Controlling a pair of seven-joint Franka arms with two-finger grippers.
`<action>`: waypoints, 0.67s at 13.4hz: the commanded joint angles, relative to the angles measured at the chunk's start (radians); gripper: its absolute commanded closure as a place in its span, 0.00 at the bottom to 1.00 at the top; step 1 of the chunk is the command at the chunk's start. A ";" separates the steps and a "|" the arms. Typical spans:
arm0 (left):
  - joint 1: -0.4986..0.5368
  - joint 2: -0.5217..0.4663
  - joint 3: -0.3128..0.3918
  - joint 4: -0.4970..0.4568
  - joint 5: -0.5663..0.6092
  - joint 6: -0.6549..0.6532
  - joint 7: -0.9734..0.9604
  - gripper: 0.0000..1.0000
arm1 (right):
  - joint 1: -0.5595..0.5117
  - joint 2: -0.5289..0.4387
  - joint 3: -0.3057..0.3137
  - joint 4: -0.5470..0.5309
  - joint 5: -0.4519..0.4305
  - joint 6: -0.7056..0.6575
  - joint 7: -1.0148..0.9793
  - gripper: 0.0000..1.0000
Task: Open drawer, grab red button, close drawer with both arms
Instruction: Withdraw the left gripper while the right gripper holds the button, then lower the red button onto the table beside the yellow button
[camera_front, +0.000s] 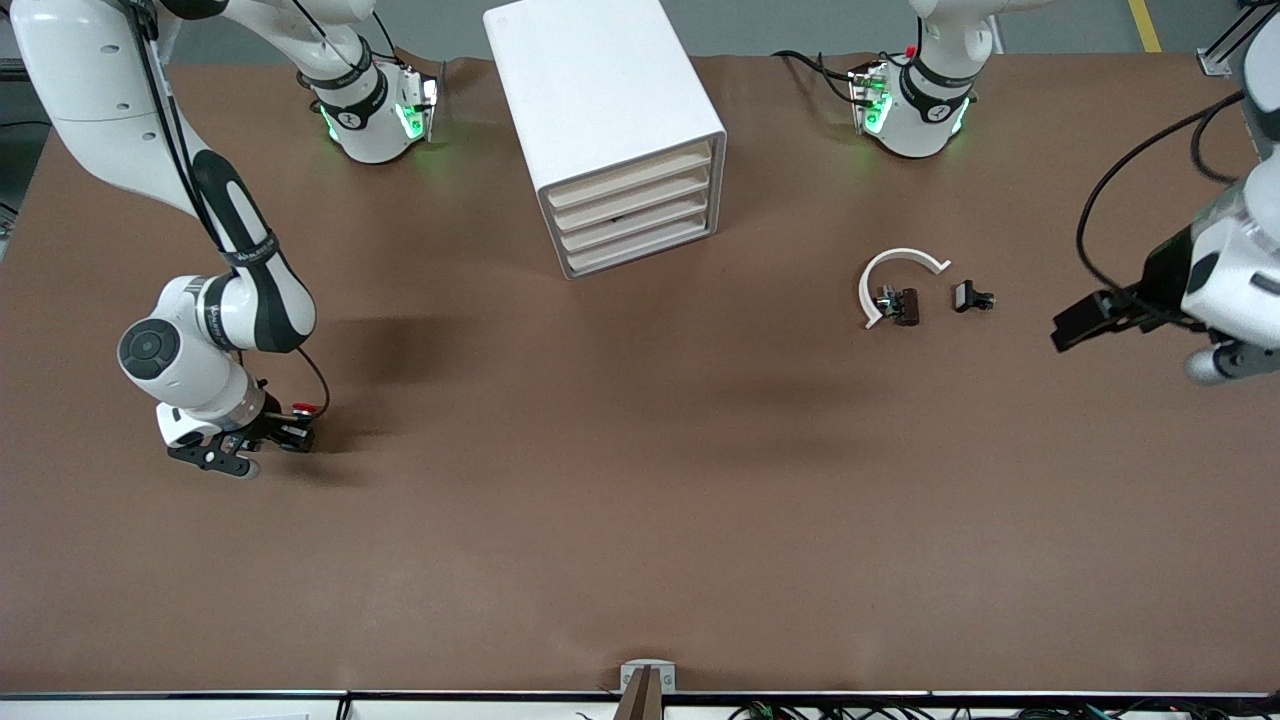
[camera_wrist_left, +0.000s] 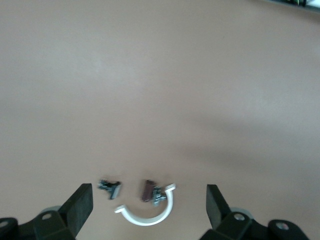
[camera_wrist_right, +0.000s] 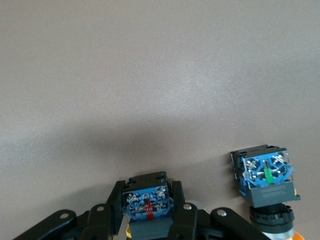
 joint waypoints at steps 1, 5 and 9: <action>-0.115 -0.118 0.145 -0.111 0.008 -0.015 0.134 0.00 | -0.005 0.031 0.014 0.035 0.001 0.001 0.028 1.00; -0.117 -0.183 0.150 -0.169 0.005 -0.023 0.202 0.00 | 0.011 0.031 0.013 0.042 -0.002 -0.012 0.032 0.00; -0.114 -0.184 0.142 -0.169 -0.009 -0.029 0.202 0.00 | 0.014 0.022 0.013 0.116 -0.013 -0.171 -0.003 0.00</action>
